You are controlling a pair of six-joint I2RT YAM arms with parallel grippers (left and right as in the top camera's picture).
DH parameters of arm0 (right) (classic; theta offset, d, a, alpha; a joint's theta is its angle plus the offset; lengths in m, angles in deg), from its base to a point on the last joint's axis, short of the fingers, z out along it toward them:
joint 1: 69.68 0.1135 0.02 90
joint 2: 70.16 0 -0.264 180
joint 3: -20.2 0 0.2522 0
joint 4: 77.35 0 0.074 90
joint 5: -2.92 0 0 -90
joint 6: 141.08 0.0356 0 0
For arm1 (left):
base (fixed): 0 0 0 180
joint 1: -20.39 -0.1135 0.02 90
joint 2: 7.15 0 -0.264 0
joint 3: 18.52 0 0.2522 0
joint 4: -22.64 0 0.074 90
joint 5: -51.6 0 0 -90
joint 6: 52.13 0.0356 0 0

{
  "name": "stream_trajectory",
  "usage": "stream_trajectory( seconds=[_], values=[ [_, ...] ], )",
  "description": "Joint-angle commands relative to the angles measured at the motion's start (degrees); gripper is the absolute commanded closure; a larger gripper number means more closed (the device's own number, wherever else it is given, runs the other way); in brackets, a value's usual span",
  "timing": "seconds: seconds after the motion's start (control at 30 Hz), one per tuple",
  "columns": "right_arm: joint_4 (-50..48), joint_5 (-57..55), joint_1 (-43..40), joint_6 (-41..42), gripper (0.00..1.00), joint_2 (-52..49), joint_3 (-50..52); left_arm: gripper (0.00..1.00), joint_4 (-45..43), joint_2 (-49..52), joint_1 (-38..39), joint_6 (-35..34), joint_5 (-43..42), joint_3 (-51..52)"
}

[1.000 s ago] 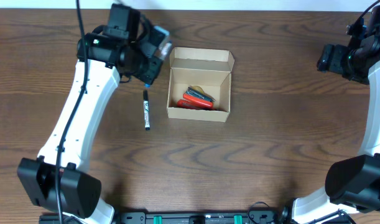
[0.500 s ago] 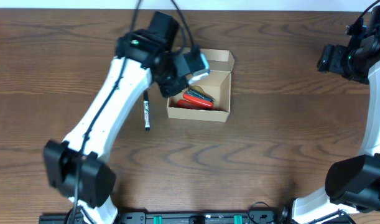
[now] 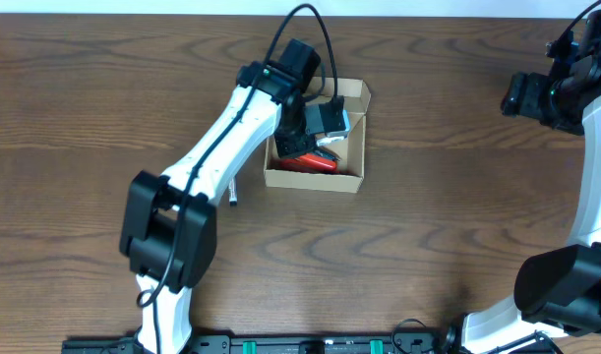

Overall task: Pack container
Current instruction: 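Lift the blue marker and lower it into the cardboard box, then open the left gripper and withdraw it from the box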

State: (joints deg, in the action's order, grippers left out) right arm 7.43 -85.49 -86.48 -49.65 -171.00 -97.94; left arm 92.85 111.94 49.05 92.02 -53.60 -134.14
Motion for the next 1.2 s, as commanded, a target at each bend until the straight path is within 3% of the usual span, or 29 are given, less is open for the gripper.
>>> stream_trajectory(
  seconds=[0.0, 0.23, 0.27, 0.33, 0.37, 0.47, 0.5, 0.73, 0.87, 1.17],
  values=[
    [0.4, 0.4, 0.0, -0.9, 0.14, 0.4, 0.3, 0.94, 0.3, 3.4, -0.1, 0.4, 1.3, -0.5],
    [0.7, 1.9, 0.0, -0.9, 0.15, 0.4, 0.3, 0.94, 0.3, 7.2, -0.1, -1.9, 3.2, -0.5],
    [0.7, 1.9, 0.0, -0.9, 0.15, 0.4, 0.2, 0.89, 0.3, 7.2, -0.1, -1.9, 3.3, -0.5],
    [0.7, 1.9, 0.0, -0.9, 0.15, 0.4, 0.2, 0.65, 0.0, 7.2, -0.1, -2.4, 3.4, -0.5],
    [0.7, 1.9, 0.0, -0.9, 0.15, 0.4, 0.2, 0.6, 0.0, 7.2, -0.1, -2.8, 3.7, -0.5],
    [0.7, 1.9, 0.0, -0.9, 0.15, 0.4, 0.2, 0.58, 0.1, 7.1, -0.1, -4.1, 3.7, -0.5],
    [0.7, 1.9, 0.0, -0.9, 0.15, 0.4, 0.2, 0.53, 0.1, 6.9, -0.1, -4.6, 3.8, -0.6],
    [0.4, 1.9, 0.0, -0.9, 0.15, 0.4, 0.2, 0.51, 1.2, 2.8, -0.1, -7.3, 9.1, -6.2],
    [0.2, 1.9, 0.0, -0.9, 0.15, 0.4, 0.2, 0.4, 3.5, -0.5, -0.1, -7.2, 14.0, -11.2],
    [-0.4, 1.9, 0.0, -1.3, 0.15, 0.4, 0.2, 0.44, 7.6, -8.6, -0.8, -10.5, 20.3, -16.1]
  ],
)
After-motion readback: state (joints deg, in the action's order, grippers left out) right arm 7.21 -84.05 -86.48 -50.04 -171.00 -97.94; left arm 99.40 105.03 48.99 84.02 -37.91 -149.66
